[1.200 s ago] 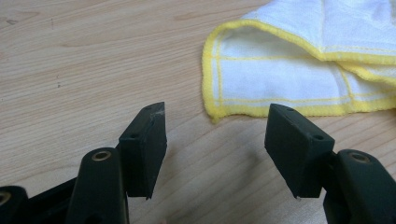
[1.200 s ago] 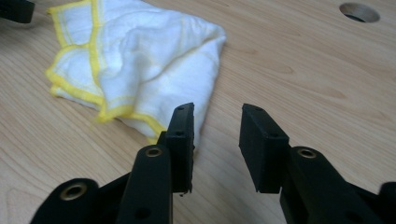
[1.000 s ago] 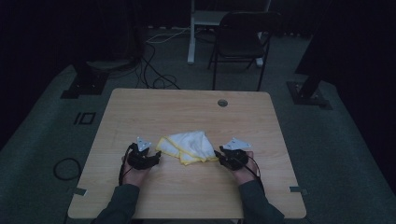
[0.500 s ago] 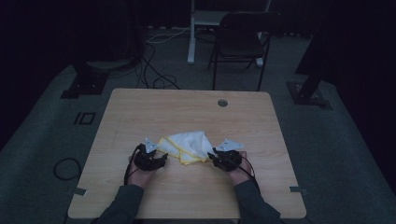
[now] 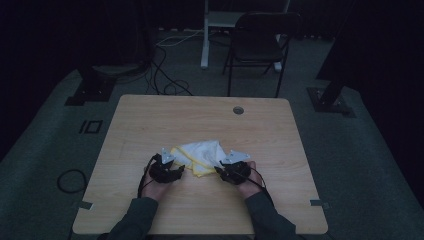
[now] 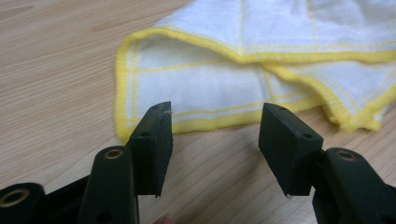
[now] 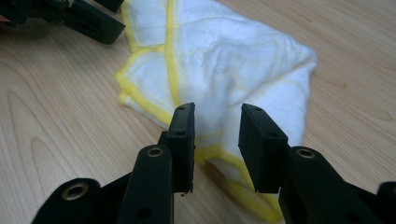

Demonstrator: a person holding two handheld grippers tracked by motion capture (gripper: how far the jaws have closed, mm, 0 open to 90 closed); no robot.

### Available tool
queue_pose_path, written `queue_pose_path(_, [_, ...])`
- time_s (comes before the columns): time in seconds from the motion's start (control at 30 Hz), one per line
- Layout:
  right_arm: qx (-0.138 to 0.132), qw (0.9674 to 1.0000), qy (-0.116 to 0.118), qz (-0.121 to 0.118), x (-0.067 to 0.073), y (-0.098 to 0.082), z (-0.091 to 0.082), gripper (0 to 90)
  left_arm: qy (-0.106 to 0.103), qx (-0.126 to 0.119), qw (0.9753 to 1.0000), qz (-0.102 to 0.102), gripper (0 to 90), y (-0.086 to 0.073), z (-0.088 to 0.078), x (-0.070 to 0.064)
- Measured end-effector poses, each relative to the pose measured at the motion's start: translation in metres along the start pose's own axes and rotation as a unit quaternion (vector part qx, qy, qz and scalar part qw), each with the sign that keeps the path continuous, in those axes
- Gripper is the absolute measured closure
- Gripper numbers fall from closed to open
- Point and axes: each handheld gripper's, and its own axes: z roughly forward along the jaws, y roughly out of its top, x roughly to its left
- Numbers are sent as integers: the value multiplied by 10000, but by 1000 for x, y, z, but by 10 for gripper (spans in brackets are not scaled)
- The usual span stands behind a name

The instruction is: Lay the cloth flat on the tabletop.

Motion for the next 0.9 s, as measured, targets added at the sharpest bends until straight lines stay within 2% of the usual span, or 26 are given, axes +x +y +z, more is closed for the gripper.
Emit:
queue_pose_path(0.13, [114, 9999, 49, -26, 0, 0, 7, 668, -81, 16, 9999, 69, 480, 2, 3, -5])
queue_pose_path(0.27, [193, 9997, 90, -72, -1, -1, 11, 821, -126, 21, 9998, 121, 487, 3, 6, -9])
queue_pose_path(0.33, [167, 9998, 81, -43, -2, 0, 11, 854, -127, 22, 9998, 124, 496, 3, 7, -10])
queue_pose_path(0.57, [41, 9999, -131, 78, -14, 8, 8, 864, -124, -62, 9998, 172, 539, 5, 6, -12])
queue_pose_path(0.9, [-62, 9990, -362, 250, -33, 21, 9, 865, -159, -6, 9994, 294, 560, 7, 9, -18])
